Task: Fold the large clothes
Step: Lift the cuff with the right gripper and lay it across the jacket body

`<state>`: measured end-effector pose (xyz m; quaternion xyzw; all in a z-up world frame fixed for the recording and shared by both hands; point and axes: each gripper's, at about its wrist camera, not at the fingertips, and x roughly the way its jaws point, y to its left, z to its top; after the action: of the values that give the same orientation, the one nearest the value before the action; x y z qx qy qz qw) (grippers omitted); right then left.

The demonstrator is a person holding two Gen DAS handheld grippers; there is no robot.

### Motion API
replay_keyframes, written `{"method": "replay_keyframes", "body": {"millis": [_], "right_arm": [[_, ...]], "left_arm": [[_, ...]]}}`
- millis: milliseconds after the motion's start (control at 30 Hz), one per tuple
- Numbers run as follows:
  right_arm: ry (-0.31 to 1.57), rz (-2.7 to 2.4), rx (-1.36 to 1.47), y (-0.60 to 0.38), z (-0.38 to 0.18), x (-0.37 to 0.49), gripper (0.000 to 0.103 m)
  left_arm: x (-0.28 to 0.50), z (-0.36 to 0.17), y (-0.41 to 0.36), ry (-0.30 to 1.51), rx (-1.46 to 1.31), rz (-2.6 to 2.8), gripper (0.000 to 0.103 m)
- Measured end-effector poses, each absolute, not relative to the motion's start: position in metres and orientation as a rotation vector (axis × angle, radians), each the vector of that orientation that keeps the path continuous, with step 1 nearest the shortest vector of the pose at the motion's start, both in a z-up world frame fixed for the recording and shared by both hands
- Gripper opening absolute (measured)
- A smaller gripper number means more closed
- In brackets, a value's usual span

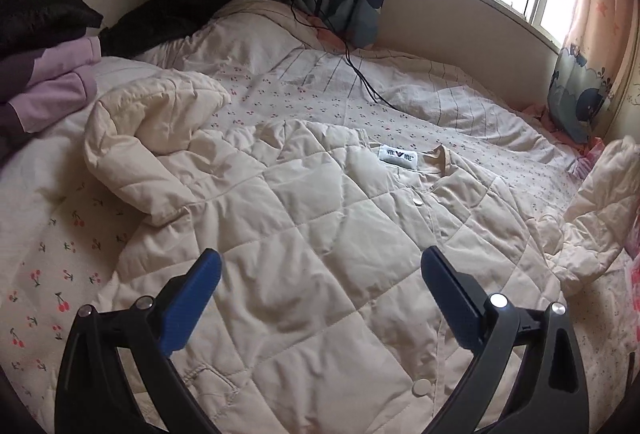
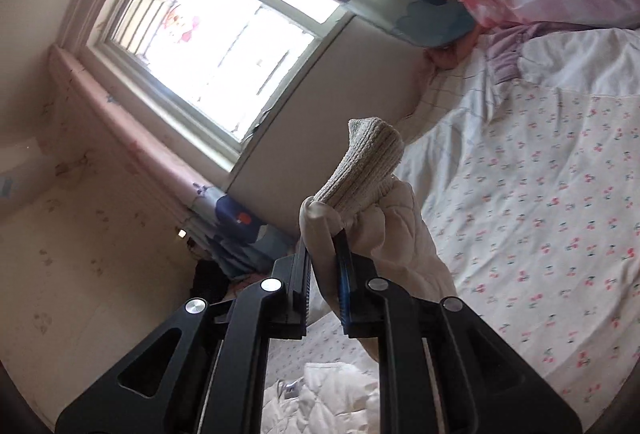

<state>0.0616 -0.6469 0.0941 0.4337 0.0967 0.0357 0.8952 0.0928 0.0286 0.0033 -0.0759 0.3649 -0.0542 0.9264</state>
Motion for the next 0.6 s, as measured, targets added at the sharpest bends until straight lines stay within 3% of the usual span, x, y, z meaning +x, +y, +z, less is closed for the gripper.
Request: {"method": "replay_keyframes", "body": {"millis": [267, 600], "right_arm": [[0.301, 0.306, 0.774, -0.502, 0.121, 0.116, 0.012], [0.407, 0.411, 0.735, -0.405, 0.096, 0.143, 0.012]], "left_arm": [[0.084, 0.022, 0.045, 0.706, -0.144, -0.066, 0.096], [0.079, 0.035, 0.056, 0.680, -0.154, -0.059, 0.096]]}}
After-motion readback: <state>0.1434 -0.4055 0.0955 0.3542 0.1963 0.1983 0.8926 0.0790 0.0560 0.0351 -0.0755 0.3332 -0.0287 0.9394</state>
